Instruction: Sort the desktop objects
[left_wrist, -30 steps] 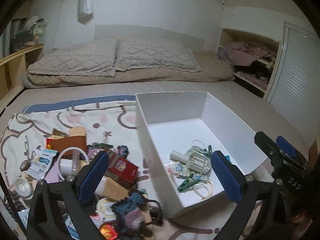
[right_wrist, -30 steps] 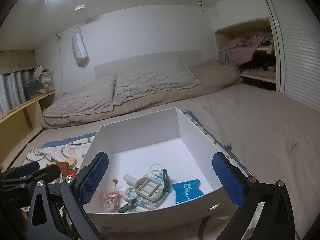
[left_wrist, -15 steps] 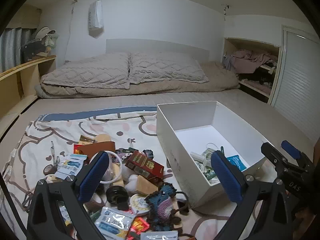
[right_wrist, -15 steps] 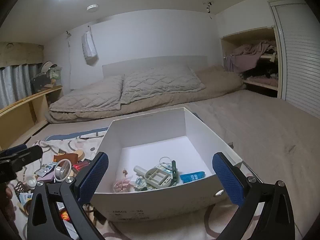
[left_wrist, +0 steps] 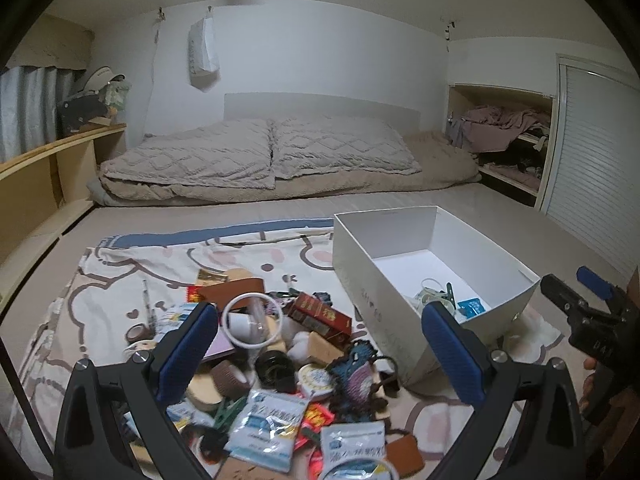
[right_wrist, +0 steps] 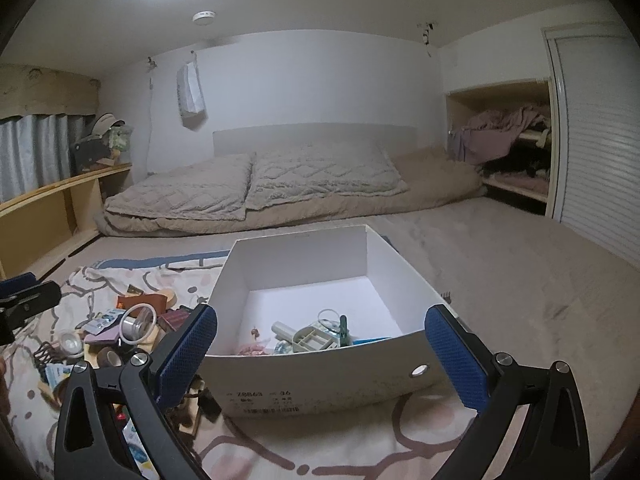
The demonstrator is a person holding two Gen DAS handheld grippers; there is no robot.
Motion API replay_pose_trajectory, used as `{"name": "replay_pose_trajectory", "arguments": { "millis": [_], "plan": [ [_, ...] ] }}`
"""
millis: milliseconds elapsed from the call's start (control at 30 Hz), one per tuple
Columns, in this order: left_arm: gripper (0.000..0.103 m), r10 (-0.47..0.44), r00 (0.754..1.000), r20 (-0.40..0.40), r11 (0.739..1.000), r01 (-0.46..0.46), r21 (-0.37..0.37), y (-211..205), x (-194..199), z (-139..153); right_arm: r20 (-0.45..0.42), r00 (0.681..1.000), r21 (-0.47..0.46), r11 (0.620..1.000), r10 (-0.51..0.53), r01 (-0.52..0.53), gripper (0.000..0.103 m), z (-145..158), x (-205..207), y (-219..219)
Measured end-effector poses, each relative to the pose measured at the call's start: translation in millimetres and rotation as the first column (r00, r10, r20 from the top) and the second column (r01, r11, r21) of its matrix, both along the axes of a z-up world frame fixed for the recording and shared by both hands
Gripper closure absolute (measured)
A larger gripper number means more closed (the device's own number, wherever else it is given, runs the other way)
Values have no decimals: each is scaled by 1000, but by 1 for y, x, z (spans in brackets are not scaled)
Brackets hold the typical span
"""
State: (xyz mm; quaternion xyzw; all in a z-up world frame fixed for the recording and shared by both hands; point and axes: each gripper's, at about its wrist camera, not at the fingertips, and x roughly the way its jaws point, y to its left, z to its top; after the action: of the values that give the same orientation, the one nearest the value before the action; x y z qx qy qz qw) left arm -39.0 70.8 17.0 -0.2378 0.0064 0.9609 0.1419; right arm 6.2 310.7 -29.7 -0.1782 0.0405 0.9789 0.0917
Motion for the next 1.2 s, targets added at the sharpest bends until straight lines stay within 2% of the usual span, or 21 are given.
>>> {"name": "replay_pose_trajectory", "arguments": {
  "millis": [133, 300, 600, 1033, 1200],
  "plan": [
    [1, 19, 1000, -10, 1000, -19, -2, -14, 14, 4, 5, 1000, -21, 1000, 13, -13, 0, 4, 7, -3],
    [1, 40, 999, -12, 999, -40, -7, -29, 30, 5, 13, 1000, -4, 1000, 20, -20, 0, 6, 21, -11],
    [1, 62, 998, 17, 998, -62, -4, -51, 58, 0, 44, 999, -21, 1000, 23, -22, 0, 10, 47, -20],
    [1, 49, 999, 6, 998, -49, 42, -51, 93, 4, 69, 997, 22, 1000, 20, -21, 0, 5, 82, -34],
    [1, 47, 999, 15, 998, -48, 49, -47, 99, 0, 62, 998, 46, 999, -11, 8, 0, -1, 89, -36]
  ]
}}
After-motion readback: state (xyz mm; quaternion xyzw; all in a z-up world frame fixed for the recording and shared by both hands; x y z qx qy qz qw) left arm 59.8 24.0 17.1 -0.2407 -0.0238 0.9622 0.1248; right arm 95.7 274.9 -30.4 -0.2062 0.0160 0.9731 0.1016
